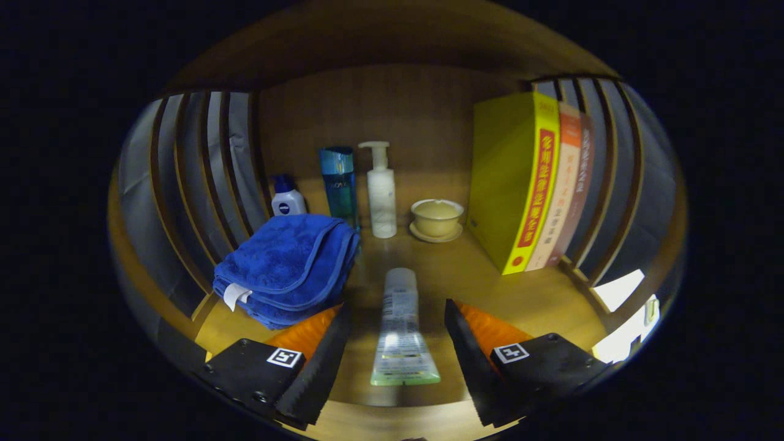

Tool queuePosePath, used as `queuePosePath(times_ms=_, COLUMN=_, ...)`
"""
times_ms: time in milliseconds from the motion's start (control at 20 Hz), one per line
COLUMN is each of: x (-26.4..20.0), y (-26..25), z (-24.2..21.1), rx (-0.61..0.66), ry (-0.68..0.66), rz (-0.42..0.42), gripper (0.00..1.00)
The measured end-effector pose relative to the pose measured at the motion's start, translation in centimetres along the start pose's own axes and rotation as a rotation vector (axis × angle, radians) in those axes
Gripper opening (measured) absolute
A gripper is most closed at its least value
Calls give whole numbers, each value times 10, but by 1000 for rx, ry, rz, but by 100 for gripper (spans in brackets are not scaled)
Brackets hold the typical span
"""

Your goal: Pull open the drawer, take out the items inside it, and place them on the countertop above the cabinet.

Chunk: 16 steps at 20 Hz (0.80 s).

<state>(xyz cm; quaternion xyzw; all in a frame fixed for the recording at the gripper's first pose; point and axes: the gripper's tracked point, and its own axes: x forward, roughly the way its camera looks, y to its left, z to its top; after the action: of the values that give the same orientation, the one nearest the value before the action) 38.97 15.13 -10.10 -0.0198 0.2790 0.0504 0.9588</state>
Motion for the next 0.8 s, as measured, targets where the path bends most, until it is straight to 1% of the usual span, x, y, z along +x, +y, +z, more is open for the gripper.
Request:
queuePosePath(times_ms=200, x=-55, y=10, z=24, rx=-50, ry=-123, rz=28, gripper=98)
queuePosePath(times_ms=350, x=-94, y=18, z=35, rx=-84, ry=-193, rz=65, gripper=97)
queuePosePath(times_ms=500, x=-140, y=20, z=44, rx=-131, ry=-275, rz=79, gripper=98)
queuePosePath(times_ms=600, x=-164, y=29, z=43, rx=-139, ry=-316, rz=113, gripper=98)
queuePosePath(times_ms=750, x=-199, y=36, z=26, rx=-128, ry=-340, rz=162, gripper=99)
queuePosePath(times_ms=800, x=-220, y=39, z=21, rx=-123, ry=-359, rz=173, gripper=99)
